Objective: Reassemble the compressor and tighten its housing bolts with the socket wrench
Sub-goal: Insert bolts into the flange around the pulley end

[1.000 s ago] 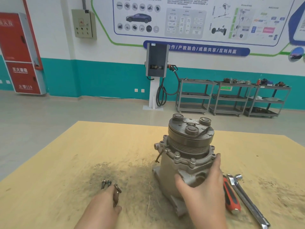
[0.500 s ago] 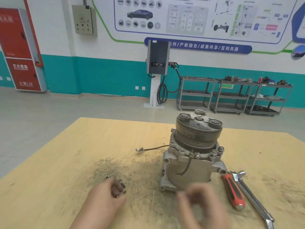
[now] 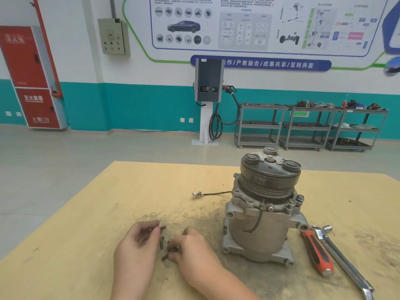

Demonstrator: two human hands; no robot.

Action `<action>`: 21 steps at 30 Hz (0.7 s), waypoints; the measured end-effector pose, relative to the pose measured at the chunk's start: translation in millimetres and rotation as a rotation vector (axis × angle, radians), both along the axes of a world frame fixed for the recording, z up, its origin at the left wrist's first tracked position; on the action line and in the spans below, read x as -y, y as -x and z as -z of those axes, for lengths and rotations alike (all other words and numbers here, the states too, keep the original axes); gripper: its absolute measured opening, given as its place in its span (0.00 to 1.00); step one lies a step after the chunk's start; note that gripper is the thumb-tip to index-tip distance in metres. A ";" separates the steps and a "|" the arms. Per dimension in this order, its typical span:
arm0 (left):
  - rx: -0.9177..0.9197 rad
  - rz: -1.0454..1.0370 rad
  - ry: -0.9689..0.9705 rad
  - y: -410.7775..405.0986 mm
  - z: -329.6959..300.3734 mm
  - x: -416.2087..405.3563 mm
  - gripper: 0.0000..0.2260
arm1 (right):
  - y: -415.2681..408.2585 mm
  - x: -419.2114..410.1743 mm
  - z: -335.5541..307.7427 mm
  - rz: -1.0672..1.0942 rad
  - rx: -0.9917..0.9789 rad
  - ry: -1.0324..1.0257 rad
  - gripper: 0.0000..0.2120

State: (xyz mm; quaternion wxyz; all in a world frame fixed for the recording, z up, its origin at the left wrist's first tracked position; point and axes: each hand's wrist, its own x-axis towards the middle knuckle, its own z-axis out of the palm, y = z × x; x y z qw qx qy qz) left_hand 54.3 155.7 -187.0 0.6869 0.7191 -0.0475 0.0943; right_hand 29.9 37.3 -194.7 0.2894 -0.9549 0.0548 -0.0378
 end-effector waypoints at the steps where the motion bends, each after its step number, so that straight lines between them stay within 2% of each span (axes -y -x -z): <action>1: 0.014 0.074 0.033 5.5 -4.6 3.8 0.07 | 6.3 -0.7 -3.7 -0.005 0.021 -0.007 0.10; 3: 0.100 0.177 0.112 15.6 -18.1 13.3 0.10 | 23.9 2.4 -13.3 0.012 0.095 -0.064 0.10; 5: 0.184 0.244 0.185 25.4 -36.5 25.7 0.10 | 49.5 11.8 -21.5 0.040 0.188 -0.235 0.08; 7: 0.234 0.337 0.256 33.5 -52.7 42.5 0.09 | 79.4 27.8 -32.9 0.069 0.322 -0.455 0.14; 9: 0.280 0.415 0.243 37.4 -63.7 62.8 0.10 | 103.5 48.7 -43.9 0.151 0.541 -0.540 0.21; 11: 0.357 0.452 0.151 38.2 -70.4 81.5 0.13 | 115.6 69.1 -55.3 0.213 0.709 -0.506 0.21; 13: 0.414 0.434 0.100 34.3 -73.4 93.8 0.13 | 116.8 82.8 -65.9 0.233 0.774 -0.430 0.19; 15: 0.452 0.376 0.084 26.8 -76.2 99.4 0.14 | 113.1 90.6 -75.7 0.228 0.860 -0.273 0.12; 17: 0.442 0.357 0.084 18.6 -78.0 102.3 0.14 | 104.9 93.5 -83.7 0.250 0.948 -0.099 0.11; 21: 0.443 0.365 0.033 8.2 -75.0 107.2 0.14 | 83.6 93.1 -91.6 0.332 0.960 0.065 0.10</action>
